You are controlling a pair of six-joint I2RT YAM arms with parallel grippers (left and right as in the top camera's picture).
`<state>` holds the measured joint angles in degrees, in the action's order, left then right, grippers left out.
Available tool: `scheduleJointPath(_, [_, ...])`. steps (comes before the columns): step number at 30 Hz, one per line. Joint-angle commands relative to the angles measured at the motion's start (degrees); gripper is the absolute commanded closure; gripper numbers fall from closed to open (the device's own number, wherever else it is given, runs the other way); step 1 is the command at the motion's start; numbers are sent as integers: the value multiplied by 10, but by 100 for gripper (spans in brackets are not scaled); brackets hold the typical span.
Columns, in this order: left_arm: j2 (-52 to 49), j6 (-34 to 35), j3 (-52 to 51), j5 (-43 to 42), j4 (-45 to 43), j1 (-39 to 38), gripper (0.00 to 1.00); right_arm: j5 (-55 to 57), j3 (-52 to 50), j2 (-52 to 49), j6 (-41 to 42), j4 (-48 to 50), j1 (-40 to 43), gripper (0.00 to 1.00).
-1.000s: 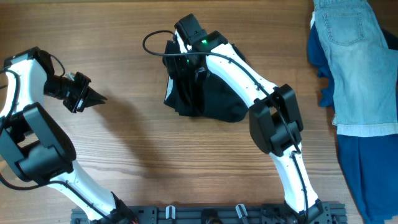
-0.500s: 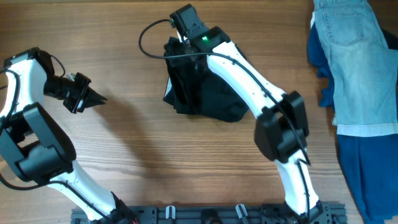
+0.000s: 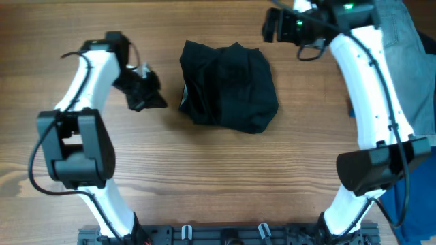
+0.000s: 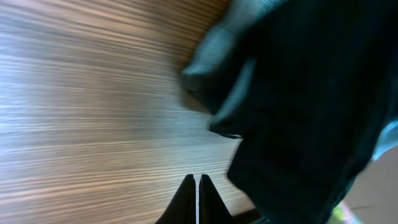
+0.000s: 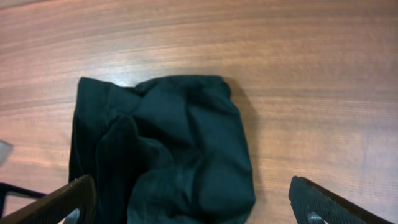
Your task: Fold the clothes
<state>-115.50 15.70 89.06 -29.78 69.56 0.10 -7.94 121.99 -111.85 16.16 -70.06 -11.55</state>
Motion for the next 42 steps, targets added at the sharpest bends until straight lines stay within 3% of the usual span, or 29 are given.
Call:
scheduleJointPath(1, [51, -14, -1, 42, -16, -69, 96, -48, 2, -12, -12, -13, 39, 0])
scheduleJointPath(6, [149, -10, -1, 129, -54, -170, 96, -83, 2, -57, -29, -38, 65, 0])
scheduleJointPath(10, [227, 28, -1, 202, -133, -249, 96, -133, 2, -114, -65, -44, 66, 0])
scheduleJointPath(19, [144, 45, -1, 204, -208, -325, 96, -165, 1, -156, -72, -44, 102, 0])
scheduleJointPath(27, [45, 47, -1, 200, -240, -329, 96, -166, 2, -150, -104, -85, 146, 0])
scheduleJointPath(30, [5, 47, -1, 198, -250, -328, 87, -177, 2, -126, -119, -75, 146, 0])
scheduleJointPath(32, [-23, 47, -1, 199, -255, -328, 96, -178, 2, -99, -119, -65, 146, 0])
scheduleJointPath(34, [-40, 49, -1, 204, -262, -321, 96, -178, 2, -74, -121, -65, 146, 0])
scheduleJointPath(37, [-60, 87, -1, 226, -252, -286, 96, -178, 2, -32, -126, -75, 146, 0])
scheduleJointPath(42, [-70, 142, -1, 233, -183, -158, 96, -178, 2, 47, -128, -84, 146, 0])
